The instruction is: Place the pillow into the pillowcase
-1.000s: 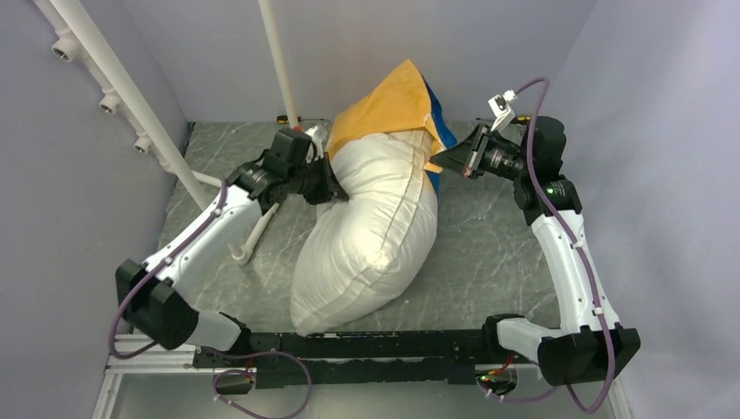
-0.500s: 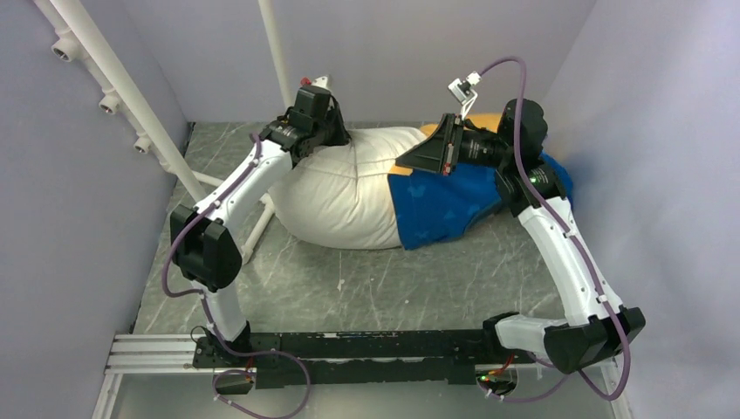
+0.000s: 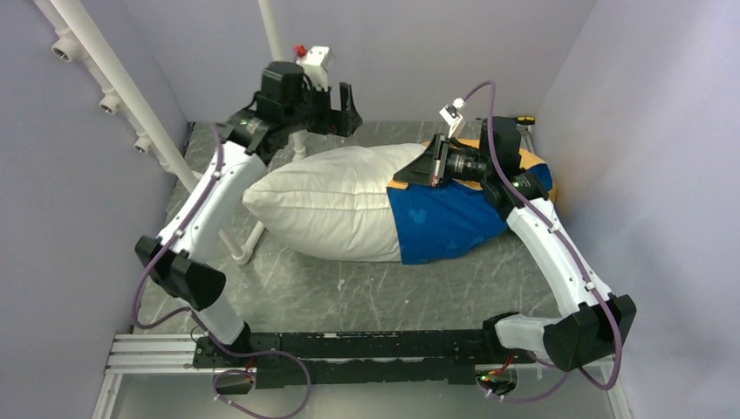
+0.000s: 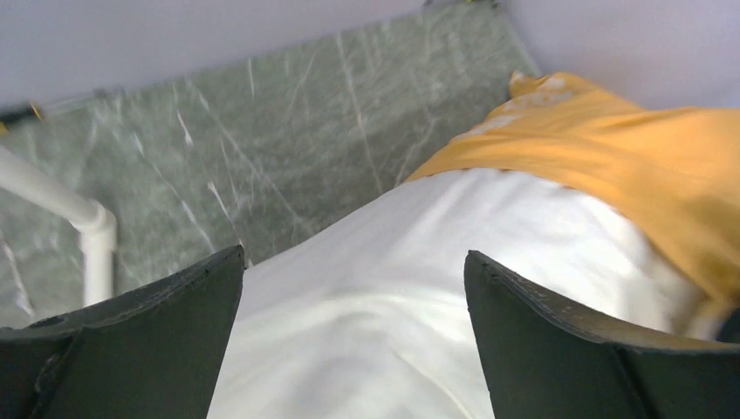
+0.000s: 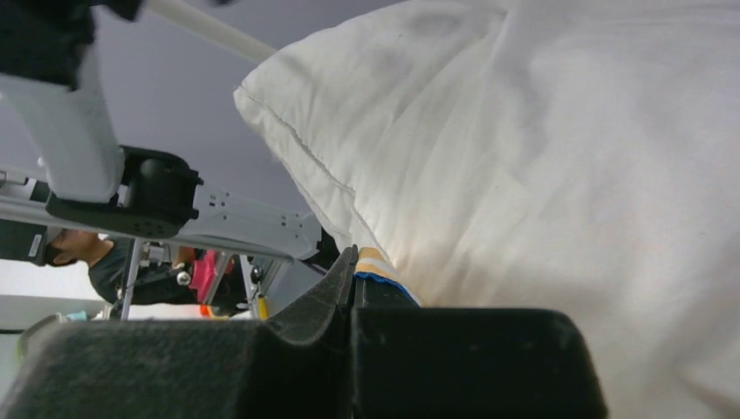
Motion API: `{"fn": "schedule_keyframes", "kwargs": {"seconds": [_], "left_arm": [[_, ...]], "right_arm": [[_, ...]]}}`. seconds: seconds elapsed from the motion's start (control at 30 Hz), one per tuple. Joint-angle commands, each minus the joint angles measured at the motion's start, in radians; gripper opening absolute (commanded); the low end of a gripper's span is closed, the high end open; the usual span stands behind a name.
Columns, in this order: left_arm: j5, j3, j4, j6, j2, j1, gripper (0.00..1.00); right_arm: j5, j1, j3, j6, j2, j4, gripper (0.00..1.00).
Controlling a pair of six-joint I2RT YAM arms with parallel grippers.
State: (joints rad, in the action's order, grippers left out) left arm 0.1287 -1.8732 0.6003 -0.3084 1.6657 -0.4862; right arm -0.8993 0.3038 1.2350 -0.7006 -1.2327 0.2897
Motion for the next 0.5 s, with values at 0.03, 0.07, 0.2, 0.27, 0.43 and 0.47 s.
{"fn": "schedule_keyframes", "kwargs": {"seconds": [0.03, 0.07, 0.2, 0.27, 0.43, 0.47], "left_arm": [[0.124, -0.210, 0.236, 0.129, -0.120, -0.002, 0.99], [0.160, -0.206, 0.255, 0.131, -0.141, -0.003, 0.99], [0.171, -0.159, 0.319, 0.124, -0.249, -0.004, 0.99], [0.095, -0.118, 0.366, 0.113, -0.290, -0.003, 0.99], [-0.243, 0.021, 0.434, 0.043, -0.357, -0.002, 0.99], [-0.303, 0.047, 0.441, 0.024, -0.358, 0.002, 0.99]], "right_arm": [[0.045, -0.002, 0.098, -0.009, -0.060, -0.093, 0.00], [0.053, -0.005, 0.118, -0.007, -0.076, -0.086, 0.00], [0.074, -0.025, 0.206, -0.009, -0.133, -0.071, 0.00], [0.072, -0.041, 0.240, -0.032, -0.149, -0.099, 0.00], [0.068, -0.077, 0.334, -0.072, -0.196, -0.122, 0.00], [0.064, -0.078, 0.352, -0.075, -0.201, -0.121, 0.00]]}}
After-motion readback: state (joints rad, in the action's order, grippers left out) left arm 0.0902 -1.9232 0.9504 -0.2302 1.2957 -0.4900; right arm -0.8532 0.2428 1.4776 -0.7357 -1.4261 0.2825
